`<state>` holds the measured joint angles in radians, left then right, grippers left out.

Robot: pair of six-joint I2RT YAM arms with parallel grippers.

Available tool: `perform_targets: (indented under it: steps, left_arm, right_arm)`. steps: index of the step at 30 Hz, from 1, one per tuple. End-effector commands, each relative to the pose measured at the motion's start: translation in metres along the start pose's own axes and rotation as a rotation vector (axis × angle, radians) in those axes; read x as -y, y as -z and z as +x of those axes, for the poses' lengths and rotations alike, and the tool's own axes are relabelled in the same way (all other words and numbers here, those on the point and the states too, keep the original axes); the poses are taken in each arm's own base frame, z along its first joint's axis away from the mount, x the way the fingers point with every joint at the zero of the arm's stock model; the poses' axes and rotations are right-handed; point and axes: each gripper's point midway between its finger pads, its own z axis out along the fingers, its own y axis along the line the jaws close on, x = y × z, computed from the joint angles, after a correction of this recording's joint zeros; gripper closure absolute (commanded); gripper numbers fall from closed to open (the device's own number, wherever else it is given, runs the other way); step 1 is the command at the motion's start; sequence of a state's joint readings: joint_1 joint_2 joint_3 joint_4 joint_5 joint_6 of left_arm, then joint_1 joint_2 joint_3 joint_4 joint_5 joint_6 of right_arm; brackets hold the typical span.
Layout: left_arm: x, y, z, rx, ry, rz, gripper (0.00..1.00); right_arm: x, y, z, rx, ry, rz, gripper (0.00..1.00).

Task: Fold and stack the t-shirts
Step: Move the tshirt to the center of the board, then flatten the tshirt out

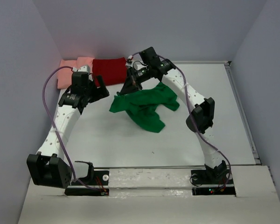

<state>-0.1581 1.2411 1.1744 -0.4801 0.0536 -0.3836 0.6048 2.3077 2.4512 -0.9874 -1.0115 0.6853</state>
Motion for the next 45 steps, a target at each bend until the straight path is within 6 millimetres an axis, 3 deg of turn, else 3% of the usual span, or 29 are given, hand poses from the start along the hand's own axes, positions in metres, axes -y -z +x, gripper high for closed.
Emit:
perform_targets:
  steps: [1, 2, 3, 5, 6, 7, 10, 11, 12, 13, 14, 16, 17, 19, 22, 23, 24, 25, 27, 30, 31, 32, 35, 38, 39, 40, 42, 45]
  left_arm:
    - [-0.021, 0.015, -0.013, 0.062, 0.032, -0.098, 0.01]
    - [-0.022, 0.014, -0.014, 0.063, 0.03, -0.107, 0.01]
    - [-0.025, 0.015, -0.018, 0.073, 0.031, -0.122, 0.01]
    - [-0.025, 0.014, -0.022, 0.081, 0.029, -0.128, 0.01]
    - [-0.026, 0.013, -0.024, 0.082, 0.03, -0.131, 0.01]
    - [-0.026, 0.012, -0.024, 0.079, 0.028, -0.133, 0.01]
    - [-0.026, 0.01, -0.026, 0.081, 0.024, -0.13, 0.01]
    - [-0.025, 0.008, -0.026, 0.082, 0.023, -0.125, 0.01]
    - [-0.024, 0.006, -0.026, 0.076, 0.021, -0.119, 0.01]
    - [-0.024, 0.005, -0.025, 0.074, 0.02, -0.119, 0.01]
    - [-0.025, 0.003, -0.024, 0.067, 0.021, -0.122, 0.01]
    - [-0.024, 0.003, -0.025, 0.067, 0.016, -0.116, 0.01]
    - [-0.024, 0.002, -0.025, 0.066, 0.011, -0.114, 0.01]
    - [-0.024, 0.0, -0.025, 0.063, 0.008, -0.112, 0.01]
    - [-0.023, 0.0, -0.026, 0.061, 0.004, -0.109, 0.01]
    - [-0.023, 0.0, -0.027, 0.064, 0.003, -0.108, 0.01]
    - [-0.022, 0.0, -0.027, 0.063, 0.003, -0.105, 0.01]
    - [-0.022, 0.0, -0.027, 0.058, 0.0, -0.104, 0.01]
    - [-0.016, 0.0, -0.028, 0.052, -0.005, -0.076, 0.01]
    - [-0.001, -0.002, -0.017, 0.006, -0.001, 0.017, 0.01]
    - [0.003, -0.003, -0.012, -0.014, -0.001, 0.047, 0.01]
    - [0.009, -0.005, -0.008, -0.026, 0.009, 0.082, 0.01]
    - [0.023, -0.012, 0.02, -0.134, 0.053, 0.177, 0.01]
    - [0.025, -0.016, 0.047, -0.234, 0.055, 0.178, 0.01]
    - [0.022, -0.019, 0.055, -0.271, 0.056, 0.156, 0.01]
    - [0.017, -0.018, 0.064, -0.316, 0.06, 0.124, 0.01]
    - [0.01, -0.023, 0.078, -0.38, 0.061, 0.087, 0.01]
    - [0.006, -0.024, 0.099, -0.448, 0.087, 0.084, 0.01]
  right_arm:
    - [-0.229, 0.146, 0.053, 0.109, 0.602, -0.549, 1.0]
    - [-0.243, 0.164, 0.055, 0.134, 0.593, -0.585, 1.0]
    - [-0.262, 0.197, 0.056, 0.18, 0.576, -0.616, 1.0]
    - [-0.278, 0.236, 0.059, 0.276, 0.64, -0.638, 1.0]
    - [-0.276, 0.265, 0.053, 0.349, 0.637, -0.623, 1.0]
    - [-0.279, 0.28, 0.062, 0.384, 0.666, -0.611, 1.0]
    - [-0.256, 0.296, 0.053, 0.47, 0.644, -0.537, 1.0]
    - [-0.232, 0.289, 0.044, 0.466, 0.524, -0.508, 1.0]
    - [-0.218, 0.283, 0.039, 0.47, 0.531, -0.482, 1.0]
    - [-0.19, 0.272, 0.026, 0.446, 0.411, -0.461, 1.0]
    - [-0.179, 0.267, 0.025, 0.435, 0.385, -0.45, 0.95]
    - [-0.165, 0.261, 0.027, 0.426, 0.351, -0.438, 0.77]
    - [-0.147, 0.254, 0.023, 0.41, 0.278, -0.422, 0.35]
    - [-0.132, 0.247, 0.022, 0.397, 0.27, -0.398, 0.22]
    - [-0.114, 0.24, 0.019, 0.383, 0.188, -0.357, 0.19]
    - [-0.108, 0.238, 0.016, 0.384, 0.175, -0.34, 0.03]
    - [-0.106, 0.238, 0.011, 0.403, 0.252, -0.308, 0.03]
    - [-0.094, 0.234, 0.009, 0.397, 0.164, -0.274, 0.03]
    - [-0.082, 0.231, 0.005, 0.406, 0.212, -0.218, 0.03]
    - [-0.05, 0.223, -0.001, 0.419, 0.18, -0.046, 0.03]
    - [-0.033, 0.216, 0.014, 0.374, 0.075, 0.028, 0.03]
    - [-0.014, 0.216, 0.004, 0.405, 0.078, 0.146, 0.04]
    - [0.036, 0.192, 0.027, 0.317, 0.017, 0.351, 0.13]
    - [0.056, 0.161, 0.048, 0.237, 0.002, 0.456, 0.15]
    - [0.073, 0.141, 0.06, 0.182, -0.005, 0.552, 0.17]
    - [0.083, 0.134, 0.067, 0.151, -0.015, 0.603, 0.18]
    - [0.098, 0.113, 0.084, 0.078, -0.043, 0.651, 0.19]
    - [0.1, 0.101, 0.094, 0.07, -0.023, 0.672, 0.26]
